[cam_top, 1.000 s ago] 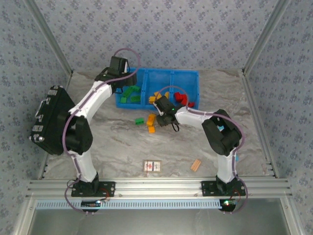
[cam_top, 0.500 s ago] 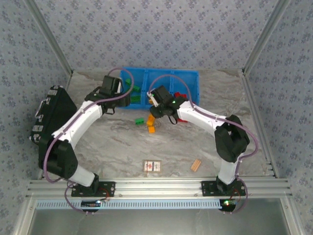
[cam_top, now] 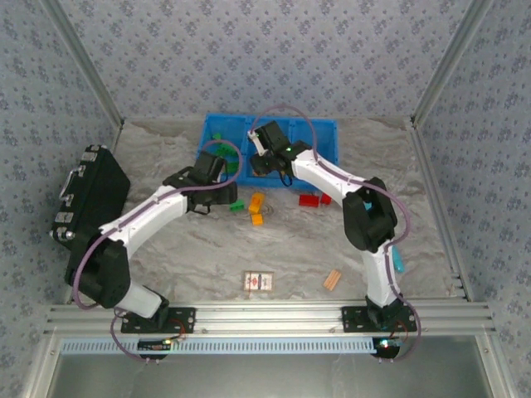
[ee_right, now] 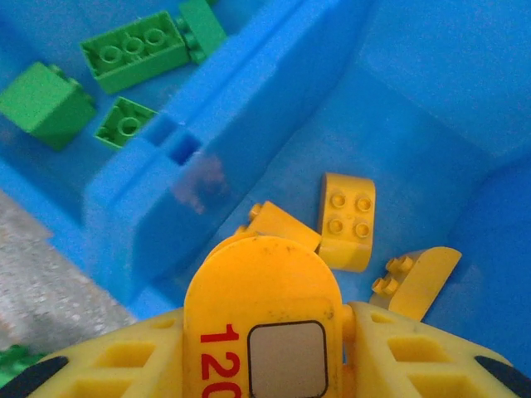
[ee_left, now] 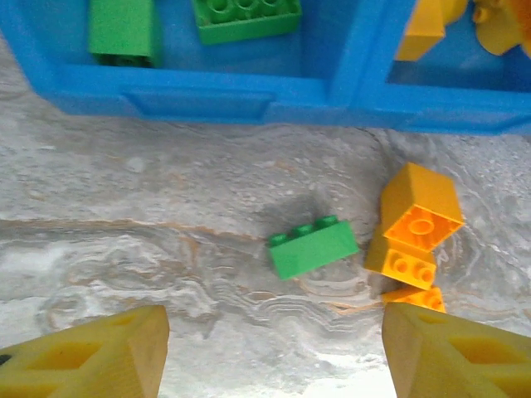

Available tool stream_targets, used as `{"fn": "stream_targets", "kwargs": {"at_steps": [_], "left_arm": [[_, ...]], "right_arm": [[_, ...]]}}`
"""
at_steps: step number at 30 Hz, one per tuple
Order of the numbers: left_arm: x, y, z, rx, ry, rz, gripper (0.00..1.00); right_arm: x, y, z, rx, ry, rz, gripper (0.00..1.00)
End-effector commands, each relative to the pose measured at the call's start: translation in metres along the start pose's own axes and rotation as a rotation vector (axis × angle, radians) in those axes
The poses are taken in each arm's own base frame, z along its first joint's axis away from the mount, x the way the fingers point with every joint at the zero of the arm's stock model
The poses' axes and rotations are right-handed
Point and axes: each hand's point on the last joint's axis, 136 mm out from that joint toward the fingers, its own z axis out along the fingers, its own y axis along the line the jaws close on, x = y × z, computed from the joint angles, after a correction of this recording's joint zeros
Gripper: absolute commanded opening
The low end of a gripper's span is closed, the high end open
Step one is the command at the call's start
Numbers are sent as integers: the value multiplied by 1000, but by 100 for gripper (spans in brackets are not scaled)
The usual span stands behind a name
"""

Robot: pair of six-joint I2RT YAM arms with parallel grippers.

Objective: Sort the legos into containers by color
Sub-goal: Place the lego in the container, then pick up the lego from the center of the table.

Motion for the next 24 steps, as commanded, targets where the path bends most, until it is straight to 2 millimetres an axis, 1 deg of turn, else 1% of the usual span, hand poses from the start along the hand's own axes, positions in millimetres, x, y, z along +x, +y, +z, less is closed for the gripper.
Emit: {"fn": "stream_targets", "kwargs": {"at_steps": [1, 6, 11, 16, 24], "left_arm": [[4, -7, 16, 3, 6, -36, 69], [18, -10, 43, -43, 44, -4, 68], [26, -18, 58, -48, 74, 11, 69], [29, -19, 66, -61, 83, 13, 69], [31, -21, 76, -67, 88, 1, 69]], "right_arm": [[-10, -3, 3, -2, -10, 3, 45], [-9, 1, 13, -48, -19, 41, 55], [-8, 2, 13, -68, -30, 65, 64], [-3, 6, 12, -93, -19, 61, 66], [9, 5, 9, -93, -4, 63, 68]]}}
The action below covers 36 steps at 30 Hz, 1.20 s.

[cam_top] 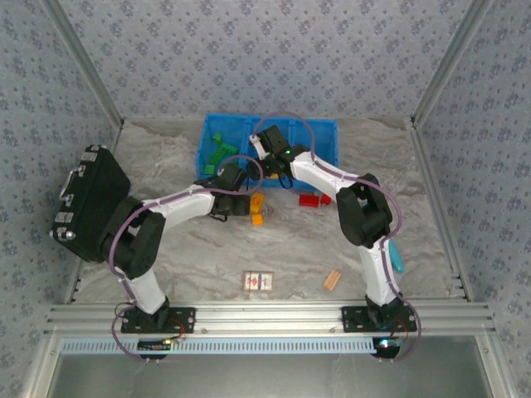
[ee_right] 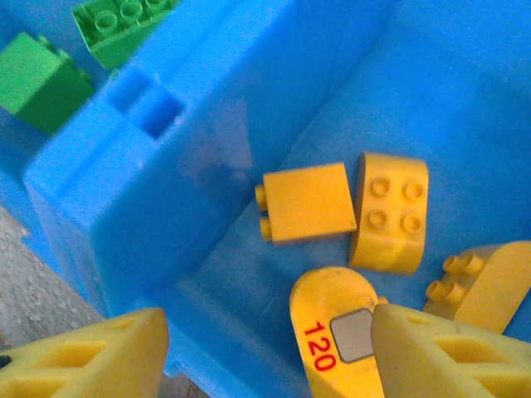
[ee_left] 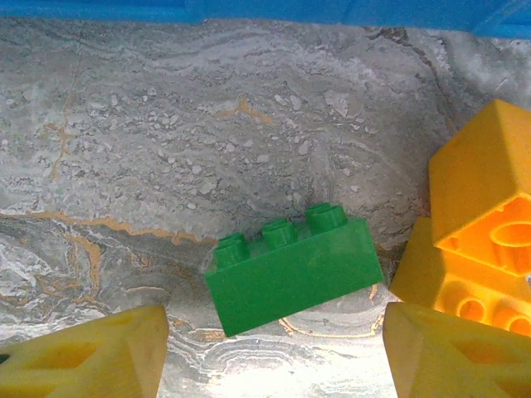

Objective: Sort the legos into containers by color
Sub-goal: Pick up the lego from the center of the table.

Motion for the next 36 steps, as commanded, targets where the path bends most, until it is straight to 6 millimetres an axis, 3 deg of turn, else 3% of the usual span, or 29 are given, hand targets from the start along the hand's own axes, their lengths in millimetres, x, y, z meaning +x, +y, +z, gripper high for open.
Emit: {"fn": "stream_targets", "kwargs": {"at_steps": [1, 19, 36], "left_arm": [[-14, -7, 1, 1, -36, -19, 69], [-20, -12, 20, -21, -20, -8, 71], [-4, 1, 29, -61, 17, -23, 59]], "right_arm": [[-9, -1, -16, -14, -31, 12, 68], [0, -1, -13, -23, 3, -11, 70], [-5, -8, -16, -5, -6, -4, 72]]}}
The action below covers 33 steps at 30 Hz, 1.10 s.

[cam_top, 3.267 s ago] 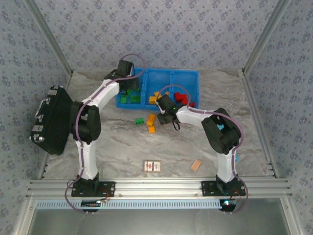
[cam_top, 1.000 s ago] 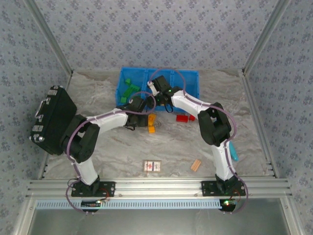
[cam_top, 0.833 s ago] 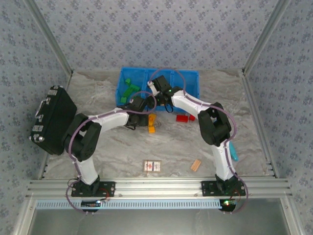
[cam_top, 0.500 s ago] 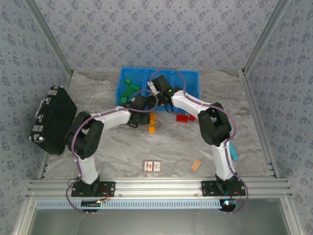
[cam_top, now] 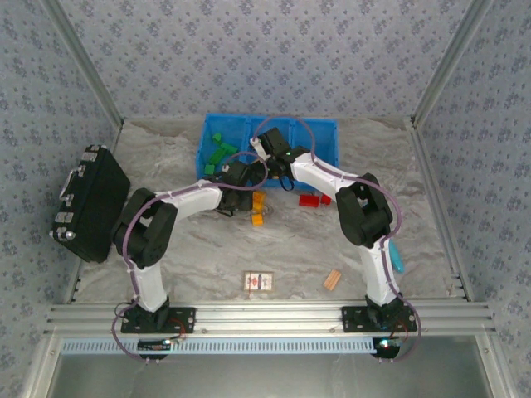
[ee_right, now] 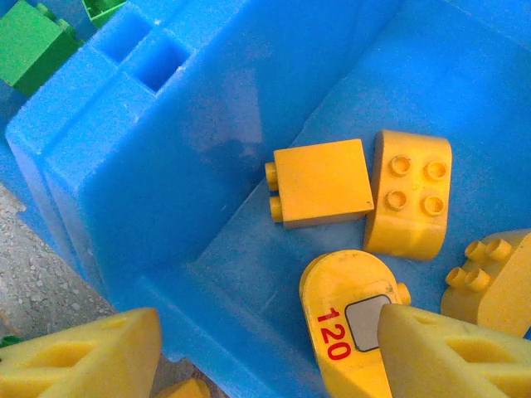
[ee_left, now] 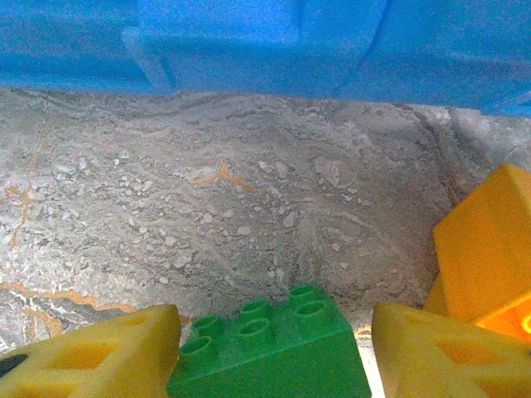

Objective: Sort the legos into containers by color
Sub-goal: Pick up the lego from the center of the table.

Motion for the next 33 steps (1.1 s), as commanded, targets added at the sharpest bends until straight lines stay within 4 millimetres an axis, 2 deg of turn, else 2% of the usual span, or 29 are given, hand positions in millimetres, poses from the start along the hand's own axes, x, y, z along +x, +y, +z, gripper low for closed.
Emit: {"fn": "stream_targets", "kwargs": {"at_steps": [1, 7, 12, 15, 18, 21, 22, 25, 28, 33], "left_arm": [[14, 10, 8, -38, 35, -3, 58], [16, 13, 7, -42, 37, -10, 51], [16, 14, 5, -42, 36, -8, 48], [13, 16, 0, -44, 26, -9, 47], [6, 19, -10, -41, 9, -12, 47], [-11, 21, -26, -26, -29, -19, 47], [-19, 22, -33, -23, -49, -18, 47], [-44, 25, -54, -16, -107, -18, 47], [-69, 30, -74, -9, -161, -18, 47], [-108, 45, -93, -26, -231, -19, 47]], "right_arm": [[-14, -10, -21, 18, -30, -3, 71], [-10, -14, -42, 34, -41, 0, 72], [1, -24, -78, 80, -54, 9, 72], [19, -33, -103, 120, -43, 26, 73], [50, -44, -125, 160, -8, 74, 74], [85, -56, -142, 189, 33, 149, 75], [102, -59, -144, 198, 56, 174, 75], [134, -64, -152, 208, 87, 244, 75], [153, -62, -155, 184, 98, 300, 75], [162, -45, -141, 80, 112, 346, 77]]}}
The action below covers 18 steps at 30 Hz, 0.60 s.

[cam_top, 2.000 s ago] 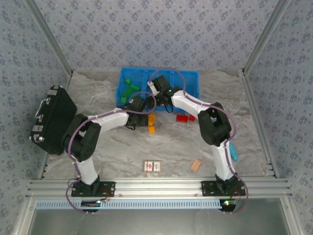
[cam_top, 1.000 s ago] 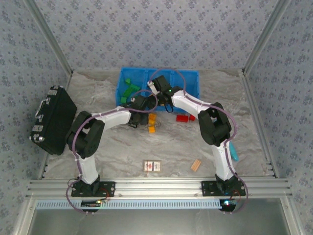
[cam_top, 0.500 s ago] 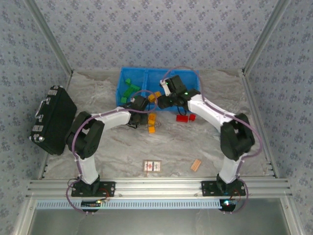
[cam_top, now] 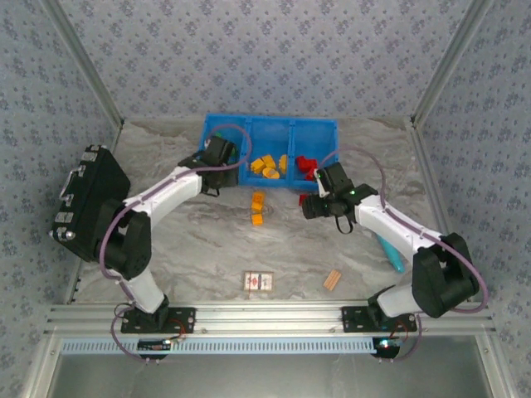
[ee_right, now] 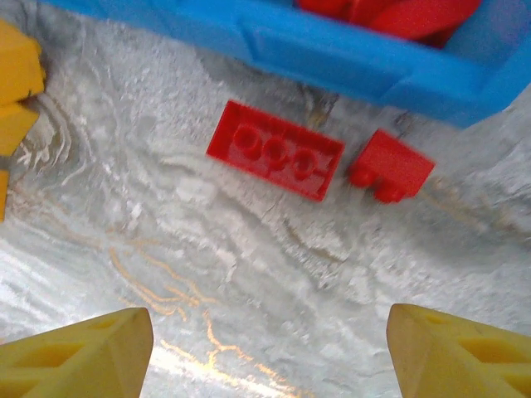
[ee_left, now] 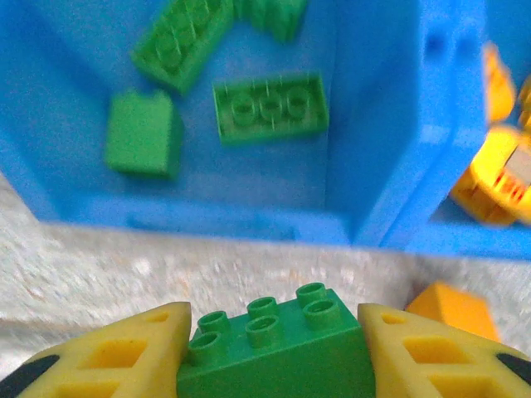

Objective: Sort the legos into containers by color
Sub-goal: Pick up the lego from the center of the table, then place the lego in the container.

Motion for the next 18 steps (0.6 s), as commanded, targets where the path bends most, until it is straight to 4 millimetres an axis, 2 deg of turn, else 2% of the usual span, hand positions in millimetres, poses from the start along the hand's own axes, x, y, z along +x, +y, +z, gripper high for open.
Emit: {"fn": "stream_targets", "kwargs": {"at_steps": [1, 6, 9, 14, 18], "left_arm": [[-32, 13, -16, -28, -58, 27, 47], [-61, 27, -6, -47, -92, 14, 47], [-73, 35, 10, -59, -87, 14, 47], [-79, 34, 41, -58, -38, 26, 47], [-79, 31, 55, -54, -22, 16, 51]], "right_arm": [[0, 13, 5, -75, 5, 57, 78], [-2, 12, 19, -89, 29, 104, 78], [-1, 11, 28, -84, 61, 124, 79], [-1, 9, 39, -92, 92, 164, 81], [-4, 6, 47, -96, 104, 193, 81]]}}
